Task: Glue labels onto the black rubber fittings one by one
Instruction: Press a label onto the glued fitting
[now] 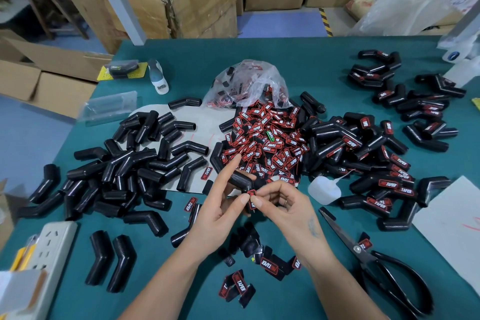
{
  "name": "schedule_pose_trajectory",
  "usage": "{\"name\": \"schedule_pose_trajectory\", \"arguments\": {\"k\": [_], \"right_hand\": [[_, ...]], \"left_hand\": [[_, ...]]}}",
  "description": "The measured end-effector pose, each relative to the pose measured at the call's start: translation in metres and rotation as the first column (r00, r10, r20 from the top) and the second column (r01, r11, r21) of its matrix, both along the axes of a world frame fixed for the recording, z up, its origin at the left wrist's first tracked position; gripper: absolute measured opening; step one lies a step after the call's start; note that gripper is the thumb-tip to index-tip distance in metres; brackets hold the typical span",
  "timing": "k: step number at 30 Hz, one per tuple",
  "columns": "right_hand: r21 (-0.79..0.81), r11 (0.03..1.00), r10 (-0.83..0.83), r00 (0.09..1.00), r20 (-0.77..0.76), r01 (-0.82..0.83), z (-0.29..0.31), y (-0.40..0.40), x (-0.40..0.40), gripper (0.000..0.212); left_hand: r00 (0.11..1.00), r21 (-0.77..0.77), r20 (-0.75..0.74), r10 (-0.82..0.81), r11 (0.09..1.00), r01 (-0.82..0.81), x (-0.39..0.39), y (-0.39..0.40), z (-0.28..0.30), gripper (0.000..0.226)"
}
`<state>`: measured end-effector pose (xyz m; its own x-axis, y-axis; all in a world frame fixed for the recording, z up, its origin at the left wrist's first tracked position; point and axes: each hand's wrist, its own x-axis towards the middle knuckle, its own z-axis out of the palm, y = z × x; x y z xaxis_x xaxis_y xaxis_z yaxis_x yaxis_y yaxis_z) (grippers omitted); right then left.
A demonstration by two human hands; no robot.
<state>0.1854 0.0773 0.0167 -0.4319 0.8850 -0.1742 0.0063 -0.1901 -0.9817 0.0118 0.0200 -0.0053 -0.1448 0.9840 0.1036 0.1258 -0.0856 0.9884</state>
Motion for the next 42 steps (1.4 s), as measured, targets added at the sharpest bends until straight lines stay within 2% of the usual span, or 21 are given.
{"name": "schedule_pose_trajectory", "arguments": {"k": [4,8,12,14,16,19,20,23,26,30,35,42], "right_hand": [[-0.028,0.998,-0.05,0.998,-0.034,0.049,0.001,0.0,0.0,0.009],[-0.06,0.994,-0.095,0.995,-0.036,0.092,-0.002,0.0,-0.001,0.007],[-0.044,0.999,-0.021,1.0,0.018,0.022,-0.004,-0.002,-0.002,0.013],[-0.071,0.997,-0.003,1.0,-0.016,0.002,-0.002,-0.003,-0.003,0.013],[-0.095,0.995,-0.046,0.997,-0.065,0.04,-0.001,-0.004,-0.004,0.014],[-0.15,0.982,-0.133,0.982,-0.135,0.112,-0.002,-0.003,-0.004,0.003],[-0.153,0.982,-0.129,0.982,-0.141,0.107,-0.002,-0.003,-0.005,0.006],[-0.136,0.988,-0.092,0.987,-0.129,0.074,0.0,-0.006,-0.007,0.017],[-0.113,0.99,-0.097,0.986,-0.138,0.082,0.001,-0.007,-0.009,0.022],[-0.06,0.995,-0.092,0.983,-0.16,0.083,0.001,-0.005,-0.007,0.01],[-0.025,0.991,-0.131,0.984,-0.117,0.129,0.0,-0.004,-0.007,0.012],[-0.062,0.983,-0.178,0.974,-0.144,0.17,-0.002,-0.005,-0.009,0.015]], "left_hand": [[0.99,0.022,0.054,0.13,0.991,-0.132,0.0,0.003,0.003,0.071],[0.945,0.042,0.248,0.213,0.972,-0.23,0.002,0.005,0.007,0.072],[0.904,0.025,0.358,0.233,0.966,-0.259,0.002,0.005,0.006,0.069],[0.894,0.028,0.387,0.225,0.967,-0.255,0.005,0.004,0.006,0.065],[0.884,0.031,0.407,0.23,0.964,-0.265,0.007,0.003,0.005,0.061],[0.862,0.047,0.451,0.232,0.958,-0.283,0.009,0.004,0.004,0.049],[0.857,0.061,0.463,0.227,0.956,-0.286,0.009,0.004,0.004,0.042],[0.856,0.1,0.471,0.213,0.951,-0.292,0.01,0.004,0.005,0.03],[0.862,0.117,0.459,0.217,0.947,-0.301,0.011,0.004,0.006,0.03],[0.893,0.127,0.388,0.227,0.947,-0.296,0.013,0.003,0.009,0.029],[0.944,0.144,0.25,0.215,0.956,-0.256,0.012,0.002,0.014,0.027],[0.941,0.1,0.272,0.2,0.967,-0.234,0.014,0.002,0.014,0.025]]}}
